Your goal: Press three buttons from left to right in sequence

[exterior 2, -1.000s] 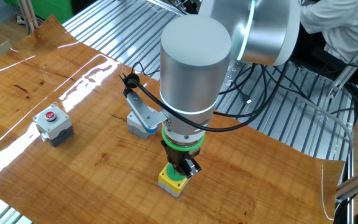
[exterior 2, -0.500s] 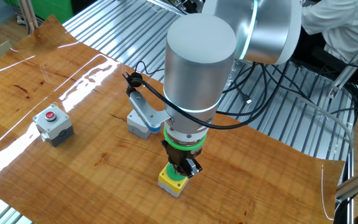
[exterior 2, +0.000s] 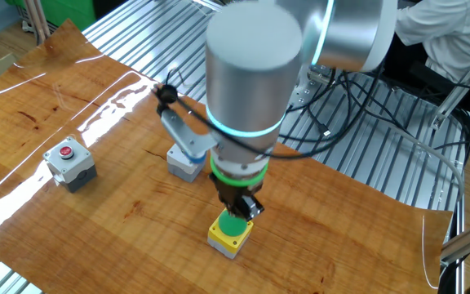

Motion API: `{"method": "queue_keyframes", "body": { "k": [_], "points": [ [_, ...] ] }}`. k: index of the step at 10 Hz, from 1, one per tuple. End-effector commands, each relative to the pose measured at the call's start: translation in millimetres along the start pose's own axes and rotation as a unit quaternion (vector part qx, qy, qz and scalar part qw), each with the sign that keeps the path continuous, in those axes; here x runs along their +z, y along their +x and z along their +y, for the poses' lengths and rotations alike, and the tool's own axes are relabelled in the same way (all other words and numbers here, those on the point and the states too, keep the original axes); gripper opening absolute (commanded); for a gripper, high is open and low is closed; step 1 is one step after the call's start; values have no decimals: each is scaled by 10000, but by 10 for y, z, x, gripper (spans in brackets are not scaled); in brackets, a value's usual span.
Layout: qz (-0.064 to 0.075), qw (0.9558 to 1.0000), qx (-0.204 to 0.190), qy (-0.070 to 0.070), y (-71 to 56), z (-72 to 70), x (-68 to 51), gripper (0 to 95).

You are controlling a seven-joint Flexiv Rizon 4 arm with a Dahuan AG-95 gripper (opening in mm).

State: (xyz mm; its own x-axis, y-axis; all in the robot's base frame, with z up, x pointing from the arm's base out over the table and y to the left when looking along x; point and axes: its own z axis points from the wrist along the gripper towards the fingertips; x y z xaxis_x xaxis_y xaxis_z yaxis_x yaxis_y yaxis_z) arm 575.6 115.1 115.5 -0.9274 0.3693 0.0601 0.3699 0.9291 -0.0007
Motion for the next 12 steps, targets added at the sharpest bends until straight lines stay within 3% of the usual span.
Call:
{"method": "queue_keyframes", "body": {
  "k": [1,2,4,8,12],
  "points": [
    [12,9993,-351,149,1,-31,-64,0],
    [99,9966,-733,352,-10,-88,-99,0],
    [192,9929,-1100,411,-26,-206,-144,0],
    [171,9841,-1732,364,-243,-736,-25,0],
    [49,9799,-1978,267,-332,-1158,138,0]
  ]
}}
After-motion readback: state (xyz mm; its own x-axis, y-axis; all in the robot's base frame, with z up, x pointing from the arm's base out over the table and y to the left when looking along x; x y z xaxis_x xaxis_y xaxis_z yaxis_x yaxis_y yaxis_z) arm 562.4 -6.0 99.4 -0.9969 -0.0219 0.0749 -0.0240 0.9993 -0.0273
